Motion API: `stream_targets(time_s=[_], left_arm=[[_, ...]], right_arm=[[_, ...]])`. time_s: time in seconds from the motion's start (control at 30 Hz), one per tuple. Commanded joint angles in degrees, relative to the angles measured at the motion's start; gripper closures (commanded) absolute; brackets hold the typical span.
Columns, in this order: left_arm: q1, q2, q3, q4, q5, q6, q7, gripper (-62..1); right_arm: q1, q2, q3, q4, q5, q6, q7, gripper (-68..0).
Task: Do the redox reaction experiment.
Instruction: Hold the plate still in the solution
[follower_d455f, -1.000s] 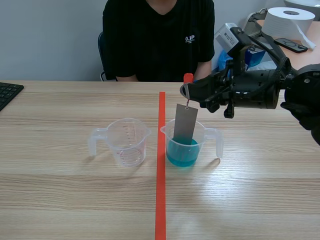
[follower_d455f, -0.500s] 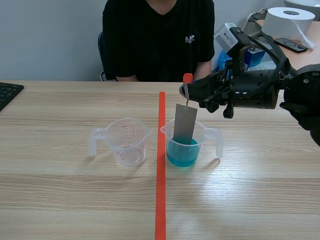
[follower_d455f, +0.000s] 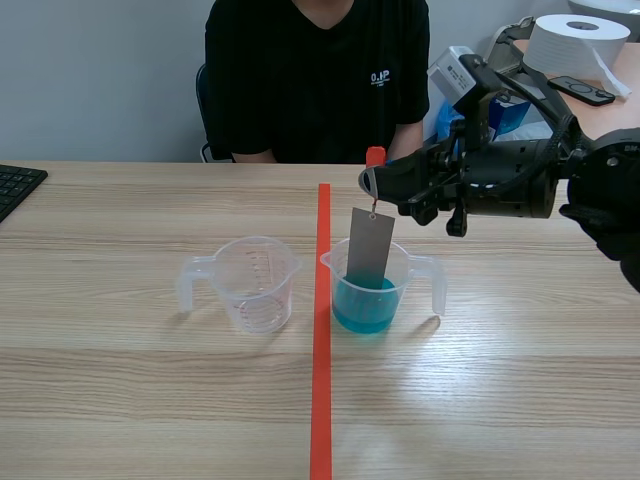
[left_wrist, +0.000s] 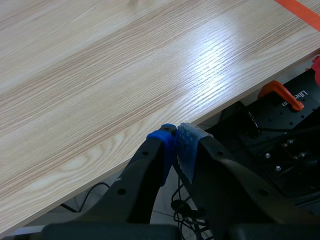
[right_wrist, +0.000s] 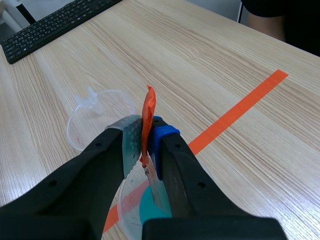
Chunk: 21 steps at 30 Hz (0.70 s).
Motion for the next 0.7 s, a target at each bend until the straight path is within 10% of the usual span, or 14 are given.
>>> stream_targets(time_s=[0.0,0.67], left_arm=[[0.2,0.0,-0.3,0.7,-0.3,0.1,-1.2,-4.0],[0.2,0.0,-0.3,0.7,-0.3,0.1,-1.2,-4.0]], right_arm=[[0.9,0.6,0.0,0.1,0.0,0.5,-0.1,-1.7],[1.0,1.2,0.3,1.5,0.3,0.5,-0.9,-1.7]])
